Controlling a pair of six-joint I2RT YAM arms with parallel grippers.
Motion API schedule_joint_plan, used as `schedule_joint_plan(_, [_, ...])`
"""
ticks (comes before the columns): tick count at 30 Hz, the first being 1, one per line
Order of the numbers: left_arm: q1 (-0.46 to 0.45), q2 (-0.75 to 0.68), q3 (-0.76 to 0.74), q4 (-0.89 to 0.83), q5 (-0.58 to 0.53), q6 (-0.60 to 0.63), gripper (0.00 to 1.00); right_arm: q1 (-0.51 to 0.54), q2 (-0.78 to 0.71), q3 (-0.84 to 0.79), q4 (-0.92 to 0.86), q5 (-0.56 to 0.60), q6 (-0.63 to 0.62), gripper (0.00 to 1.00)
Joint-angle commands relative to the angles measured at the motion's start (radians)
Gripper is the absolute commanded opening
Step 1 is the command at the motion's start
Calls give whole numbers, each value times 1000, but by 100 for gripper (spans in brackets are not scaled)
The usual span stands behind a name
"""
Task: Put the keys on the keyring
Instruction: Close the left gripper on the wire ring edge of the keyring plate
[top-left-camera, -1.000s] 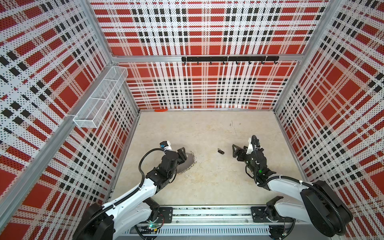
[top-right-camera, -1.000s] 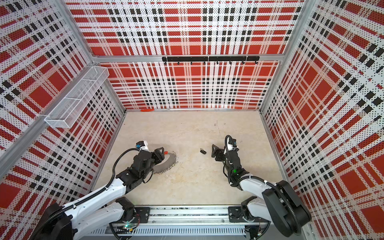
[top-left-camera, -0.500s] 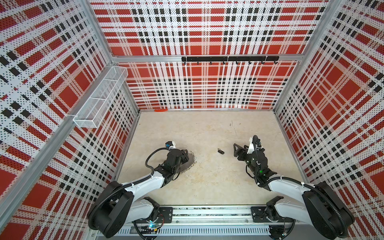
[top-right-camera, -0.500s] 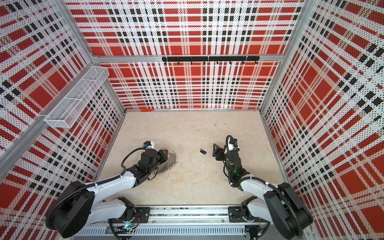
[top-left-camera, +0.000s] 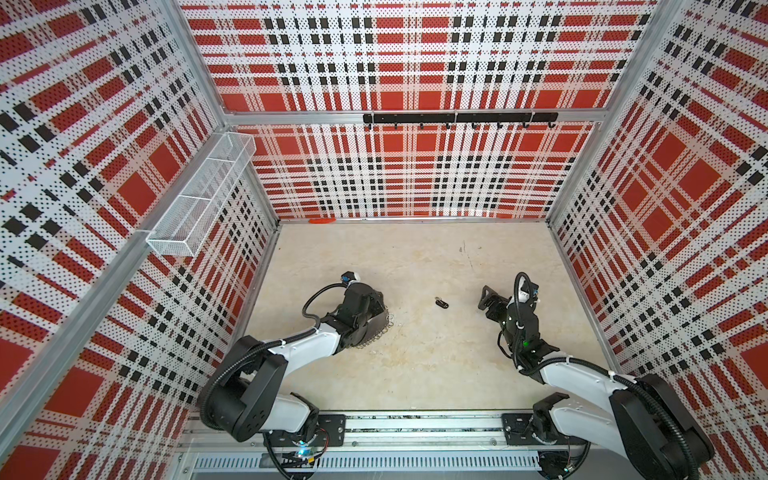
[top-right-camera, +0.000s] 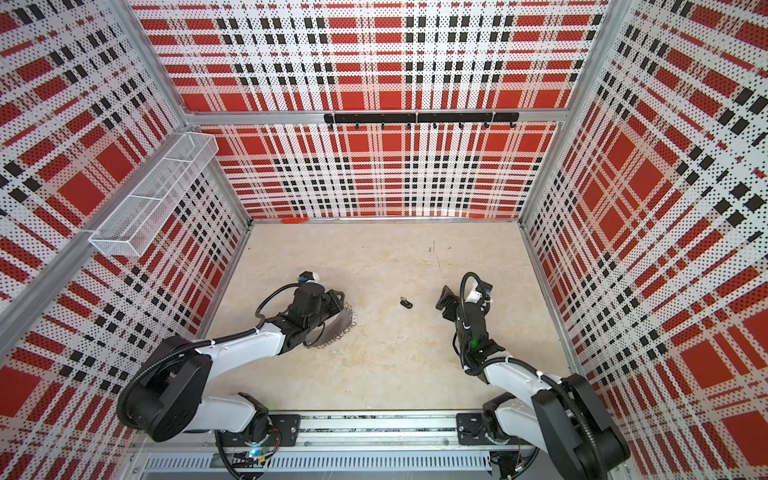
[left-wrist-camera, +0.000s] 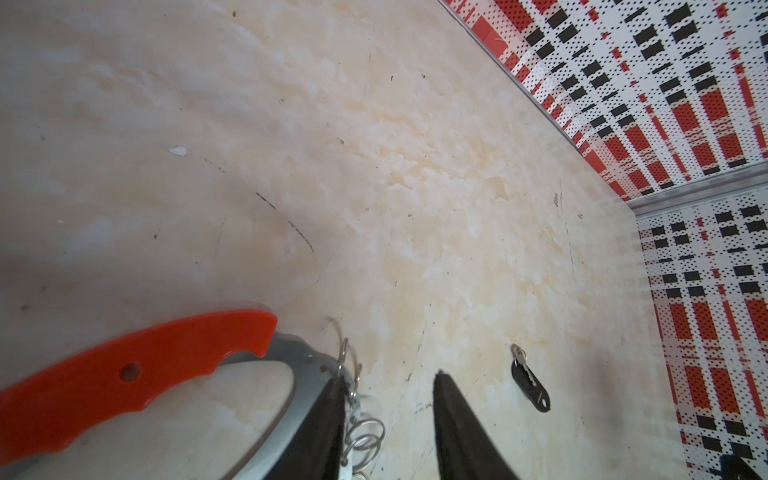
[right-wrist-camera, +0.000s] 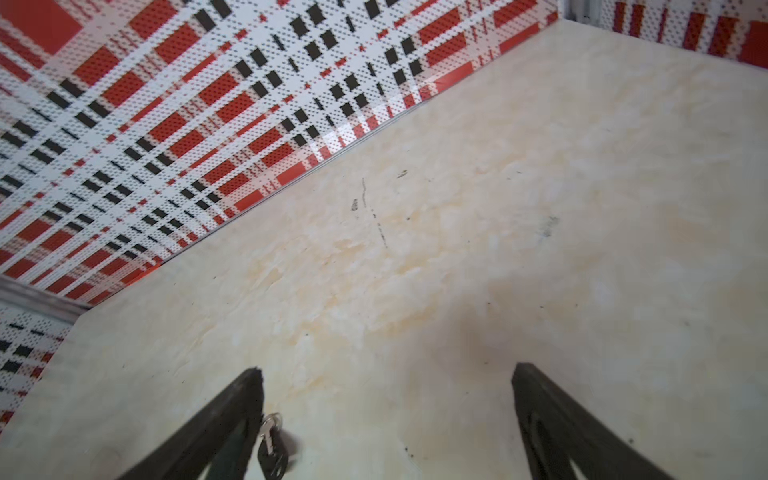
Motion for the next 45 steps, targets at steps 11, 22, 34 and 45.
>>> schedule_joint_plan(11, [-14, 128, 72, -26, -6, 43, 27, -15, -27, -28, 84, -145, -32, 81])
schedule_joint_plan(22, [-19, 160, 86, -38, -19, 59, 24, -15, -11, -26, 101, -164, -38, 76])
schedule_joint_plan(34, [-15, 184, 72, -17, -16, 57, 22, -14, -14, -28, 106, -164, -37, 73])
schedule_joint_plan(45, [-17, 230, 85, 1, -2, 52, 20, -14, -18, -29, 107, -161, -38, 72])
